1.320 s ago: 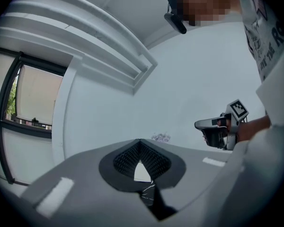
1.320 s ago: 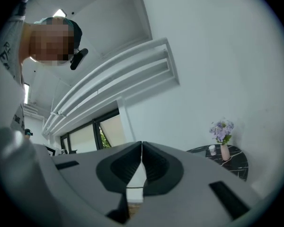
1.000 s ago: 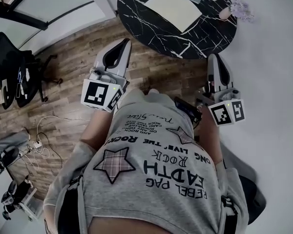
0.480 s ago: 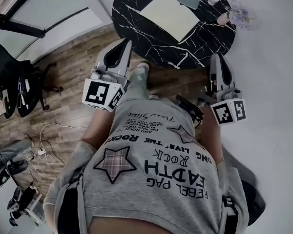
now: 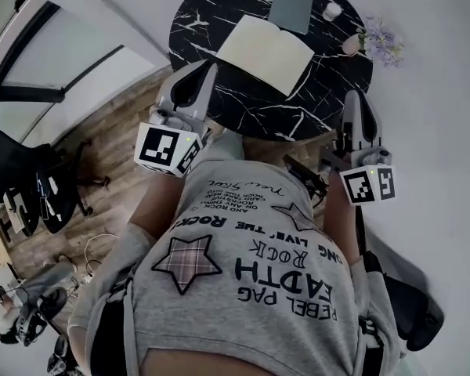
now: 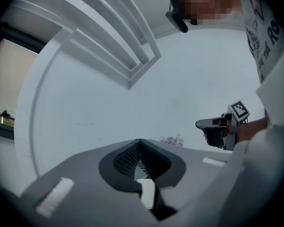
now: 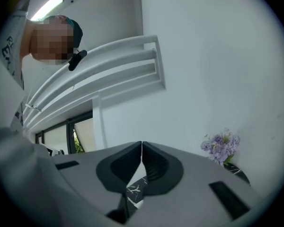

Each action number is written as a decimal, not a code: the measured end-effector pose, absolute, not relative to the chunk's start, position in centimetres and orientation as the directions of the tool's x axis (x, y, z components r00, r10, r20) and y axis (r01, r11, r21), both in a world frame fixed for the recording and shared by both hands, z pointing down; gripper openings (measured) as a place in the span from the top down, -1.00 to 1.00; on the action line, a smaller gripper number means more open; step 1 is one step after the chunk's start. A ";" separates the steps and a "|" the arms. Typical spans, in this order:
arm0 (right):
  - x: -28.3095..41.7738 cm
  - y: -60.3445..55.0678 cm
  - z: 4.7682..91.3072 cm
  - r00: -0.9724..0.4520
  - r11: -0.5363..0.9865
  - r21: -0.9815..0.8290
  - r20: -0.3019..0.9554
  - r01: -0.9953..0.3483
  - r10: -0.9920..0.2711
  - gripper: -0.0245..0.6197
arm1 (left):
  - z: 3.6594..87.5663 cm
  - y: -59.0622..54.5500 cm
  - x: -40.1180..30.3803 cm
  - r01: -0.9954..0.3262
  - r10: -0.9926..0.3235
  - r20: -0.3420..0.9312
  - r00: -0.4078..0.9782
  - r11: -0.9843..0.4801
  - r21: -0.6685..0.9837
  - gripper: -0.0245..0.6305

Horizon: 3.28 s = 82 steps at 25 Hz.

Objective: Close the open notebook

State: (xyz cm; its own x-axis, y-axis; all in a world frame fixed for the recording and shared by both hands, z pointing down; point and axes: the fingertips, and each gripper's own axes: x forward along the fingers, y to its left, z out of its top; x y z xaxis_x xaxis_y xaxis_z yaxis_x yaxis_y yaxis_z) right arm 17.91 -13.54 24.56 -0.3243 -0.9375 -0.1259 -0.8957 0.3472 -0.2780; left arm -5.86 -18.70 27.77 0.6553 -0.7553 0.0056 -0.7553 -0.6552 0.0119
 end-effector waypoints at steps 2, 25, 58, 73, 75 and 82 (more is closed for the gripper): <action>17.7 -15.0 24.5 -0.292 0.317 -0.280 -0.128 -0.906 -0.948 0.88 | 27.6 -20.9 -5.9 -0.732 -0.732 0.001 0.682 -0.682 0.007 0.91; 17.3 -20.7 26.2 -0.103 0.128 -0.300 -0.100 -0.945 -0.990 0.88 | 30.6 -30.3 -7.1 -0.629 -0.627 0.065 0.777 -0.776 0.037 0.91; 21.0 -23.0 31.1 -0.241 0.210 -0.329 0.057 -0.921 -0.969 0.88 | 38.0 -28.2 -0.8 -0.576 -0.566 0.155 0.810 -0.817 0.021 0.91; 21.2 -25.3 34.1 -0.296 0.237 -0.352 0.127 -0.906 -0.947 0.88 | 48.2 -32.8 -2.4 -0.667 -0.600 0.335 0.727 -0.732 0.137 0.91; 21.4 -25.8 34.9 -0.294 0.232 -0.347 0.139 -0.909 -0.945 0.88 | 49.3 -33.3 -2.7 -0.686 -0.611 0.357 0.706 -0.716 0.131 0.91; 20.8 -27.6 38.8 -0.301 0.212 -0.339 0.237 -0.917 -0.924 0.88 | 52.6 -34.8 -3.7 -0.723 -0.622 0.422 0.660 -0.679 0.128 0.84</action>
State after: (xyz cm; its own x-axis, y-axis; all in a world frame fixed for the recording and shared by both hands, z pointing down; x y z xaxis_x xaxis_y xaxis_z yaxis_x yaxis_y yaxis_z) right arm 20.84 -27.60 38.84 -0.3010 -0.9238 0.2365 -0.9166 0.2118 -0.3390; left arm -3.75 -34.78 52.59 0.6595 -0.6220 0.4220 -0.7226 -0.6794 0.1278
